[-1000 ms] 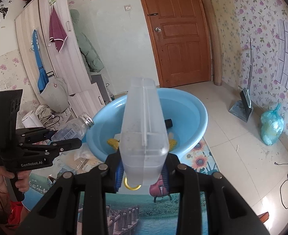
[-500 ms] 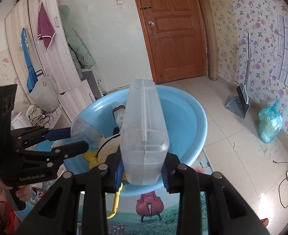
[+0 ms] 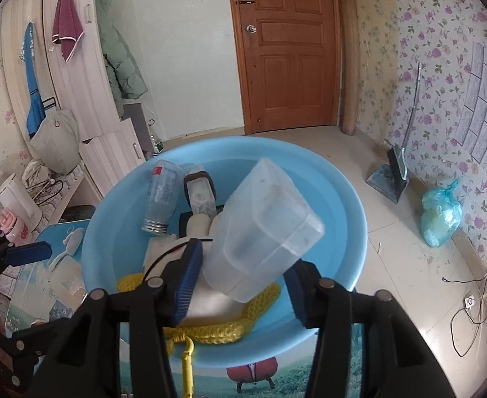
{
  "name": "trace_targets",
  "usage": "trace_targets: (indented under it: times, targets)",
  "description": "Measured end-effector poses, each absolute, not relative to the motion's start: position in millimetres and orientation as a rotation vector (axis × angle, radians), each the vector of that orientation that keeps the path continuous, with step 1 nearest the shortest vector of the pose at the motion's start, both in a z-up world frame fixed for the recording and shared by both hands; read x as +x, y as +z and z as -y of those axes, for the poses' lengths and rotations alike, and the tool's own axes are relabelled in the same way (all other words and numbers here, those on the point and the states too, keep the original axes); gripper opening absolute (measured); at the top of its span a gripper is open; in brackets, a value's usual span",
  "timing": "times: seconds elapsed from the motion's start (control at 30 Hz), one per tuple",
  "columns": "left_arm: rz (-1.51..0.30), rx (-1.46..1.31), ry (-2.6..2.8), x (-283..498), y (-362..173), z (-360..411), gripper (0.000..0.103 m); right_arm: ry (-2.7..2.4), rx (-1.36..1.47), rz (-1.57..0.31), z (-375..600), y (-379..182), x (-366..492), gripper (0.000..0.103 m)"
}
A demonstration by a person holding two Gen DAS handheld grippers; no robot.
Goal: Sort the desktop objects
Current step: 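Lower the clear box and glass bottle into the basin and open both tools, then withdraw both tools toward the grey snack packet and the Face tissue pack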
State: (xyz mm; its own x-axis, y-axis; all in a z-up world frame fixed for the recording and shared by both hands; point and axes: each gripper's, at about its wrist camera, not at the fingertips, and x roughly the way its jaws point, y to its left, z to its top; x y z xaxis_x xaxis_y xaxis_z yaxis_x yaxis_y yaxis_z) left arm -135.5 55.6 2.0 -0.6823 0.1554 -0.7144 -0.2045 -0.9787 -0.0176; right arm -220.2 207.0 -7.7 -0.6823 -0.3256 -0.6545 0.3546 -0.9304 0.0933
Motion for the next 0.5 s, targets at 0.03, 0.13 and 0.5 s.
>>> trace_targets:
  times: [0.03, 0.13, 0.5]
  targets:
    - [-0.088, -1.146, 2.713, -132, 1, -53, 0.089, -2.590, 0.994, -0.045, -209, -8, -218, 0.049]
    - [-0.063, -1.167, 2.718, -121, -4, -43, 0.089, -2.609, 0.996, -0.034, -211, -4, -208, 0.050]
    - [0.048, -1.178, 2.791, -83, -11, -3, 0.089, -2.607, 0.984, -0.139, -189, 2, -166, 0.050]
